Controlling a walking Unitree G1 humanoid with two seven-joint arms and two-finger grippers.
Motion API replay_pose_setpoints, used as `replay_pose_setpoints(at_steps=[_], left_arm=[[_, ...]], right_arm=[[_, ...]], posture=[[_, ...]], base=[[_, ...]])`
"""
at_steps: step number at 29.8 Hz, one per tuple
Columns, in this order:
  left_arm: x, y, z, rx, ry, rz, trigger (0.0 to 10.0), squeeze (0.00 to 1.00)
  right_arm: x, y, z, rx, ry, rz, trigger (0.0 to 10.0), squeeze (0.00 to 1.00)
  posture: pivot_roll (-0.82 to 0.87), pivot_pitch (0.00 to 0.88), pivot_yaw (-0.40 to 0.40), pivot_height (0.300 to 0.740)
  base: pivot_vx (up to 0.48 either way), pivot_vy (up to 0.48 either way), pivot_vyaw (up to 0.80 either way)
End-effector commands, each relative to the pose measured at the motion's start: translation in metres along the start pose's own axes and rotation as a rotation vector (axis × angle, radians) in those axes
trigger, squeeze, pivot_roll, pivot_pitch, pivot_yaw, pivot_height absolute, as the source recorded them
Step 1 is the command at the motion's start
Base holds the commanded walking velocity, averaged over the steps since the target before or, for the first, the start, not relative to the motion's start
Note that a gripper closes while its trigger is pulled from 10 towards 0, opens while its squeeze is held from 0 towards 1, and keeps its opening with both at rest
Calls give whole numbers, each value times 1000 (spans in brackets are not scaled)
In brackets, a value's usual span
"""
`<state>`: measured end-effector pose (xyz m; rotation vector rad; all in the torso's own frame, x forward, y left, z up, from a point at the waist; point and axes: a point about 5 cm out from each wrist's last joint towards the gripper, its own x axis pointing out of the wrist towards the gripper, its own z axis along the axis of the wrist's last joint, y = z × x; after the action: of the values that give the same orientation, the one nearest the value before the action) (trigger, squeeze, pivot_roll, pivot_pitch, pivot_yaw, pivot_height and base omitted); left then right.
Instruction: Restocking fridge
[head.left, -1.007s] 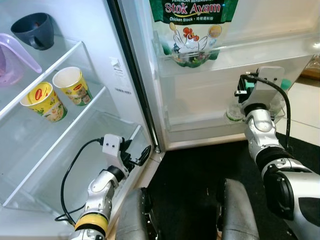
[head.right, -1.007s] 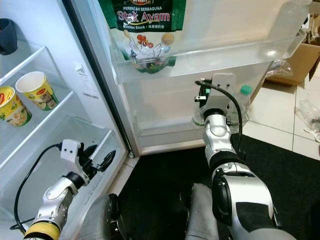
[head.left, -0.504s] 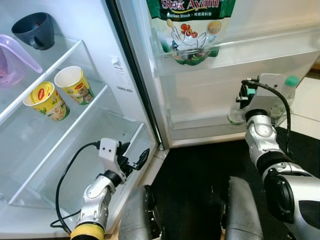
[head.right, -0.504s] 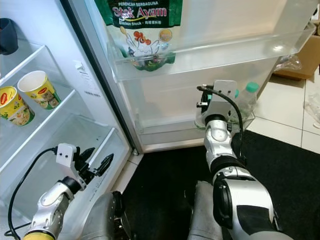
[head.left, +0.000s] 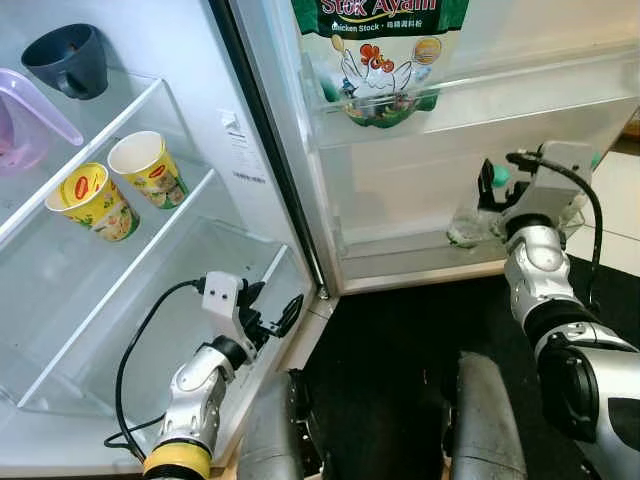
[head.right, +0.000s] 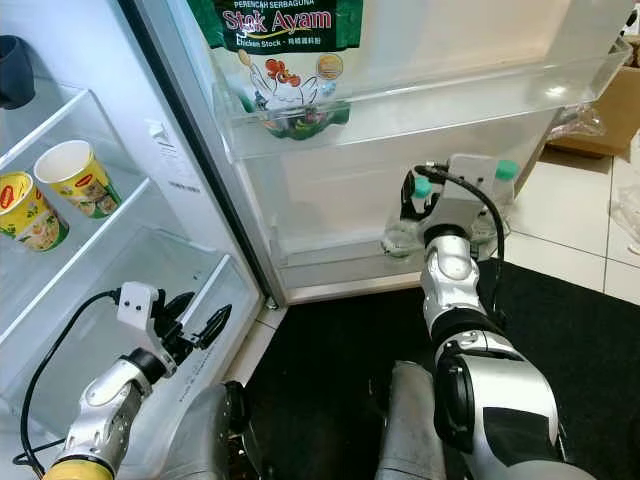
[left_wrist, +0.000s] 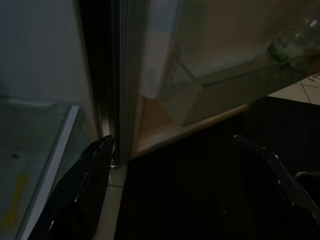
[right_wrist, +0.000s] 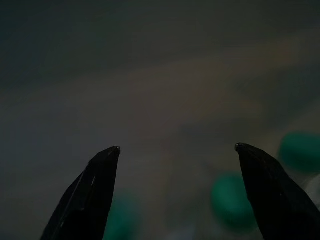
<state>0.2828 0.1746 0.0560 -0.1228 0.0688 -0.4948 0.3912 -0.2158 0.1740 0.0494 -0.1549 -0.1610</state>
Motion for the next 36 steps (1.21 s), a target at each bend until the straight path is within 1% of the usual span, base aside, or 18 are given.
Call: replay_pose_setpoints(at_steps=[1,4,11,13,16,20,23,24,25,26,28,30,31,32,33,34,35,36], left_arm=[[-7,8,-8,-14,37,38,10000,0],[-6,8,-8,-18,38,42,10000,0],[-4,8,-14,-34,52,52,10000,0],[-2,8,-16,-40,57,55,10000,0],[-1,8,-16,-43,59,56,10000,0],[1,8,-18,-50,65,58,10000,0],[1,8,-18,-50,65,58,10000,0],[0,9,-20,-56,74,62,10000,0],[0,9,-20,-56,74,62,10000,0],[-2,9,-24,-63,87,69,10000,0],[-2,9,-24,-63,87,69,10000,0],[-8,10,-36,-87,130,96,10000,0],[-14,11,-44,-105,160,121,10000,0],[-14,11,-44,-105,160,121,10000,0],[-18,12,-49,-116,180,138,10000,0],[-22,13,-54,-130,200,159,10000,0],[-22,13,-54,-130,200,159,10000,0],[-26,14,-58,-146,212,181,10000,0]], right_arm=[[-2,1,2,44,-48,30,10000,0],[-3,1,2,63,-55,41,10000,0],[-12,5,-4,111,-98,165,10000,0],[-17,10,-5,164,-115,269,10000,0],[-18,12,-6,185,-121,308,10000,0],[-25,21,-3,261,-155,479,10000,0],[-25,21,-3,261,-155,479,10000,0],[-29,25,-1,309,-167,552,10000,0],[-29,25,-1,309,-167,552,10000,0],[-36,30,-1,351,-168,650,10000,0],[-36,30,-1,351,-168,650,10000,0],[-59,40,-16,382,-106,885,10000,0],[-74,44,-33,368,-33,977,10000,0],[-74,44,-33,368,-33,977,10000,0],[-84,46,-45,358,17,1028,10000,0],[-92,44,-58,380,79,1041,10000,0],[-92,44,-58,380,79,1041,10000,0],[-98,42,-70,403,129,1034,10000,0]], posture=[[83,217,117,495],[79,211,115,495],[58,182,107,495],[48,168,101,495],[46,166,101,495],[39,154,97,495],[39,154,97,495],[33,149,94,495],[33,149,94,495],[32,144,91,495],[32,144,91,495],[28,130,80,495],[26,123,76,495],[26,123,76,495],[25,122,75,495],[23,120,72,495],[23,120,72,495],[21,116,68,495]], base=[[0,0,0],[0,0,0],[0,0,0],[0,0,0],[0,0,0],[0,0,0],[0,0,0],[0,0,0],[0,0,0],[0,0,0],[0,0,0],[0,0,0],[0,0,0],[0,0,0],[0,0,0],[0,0,0],[0,0,0],[0,0,0]])
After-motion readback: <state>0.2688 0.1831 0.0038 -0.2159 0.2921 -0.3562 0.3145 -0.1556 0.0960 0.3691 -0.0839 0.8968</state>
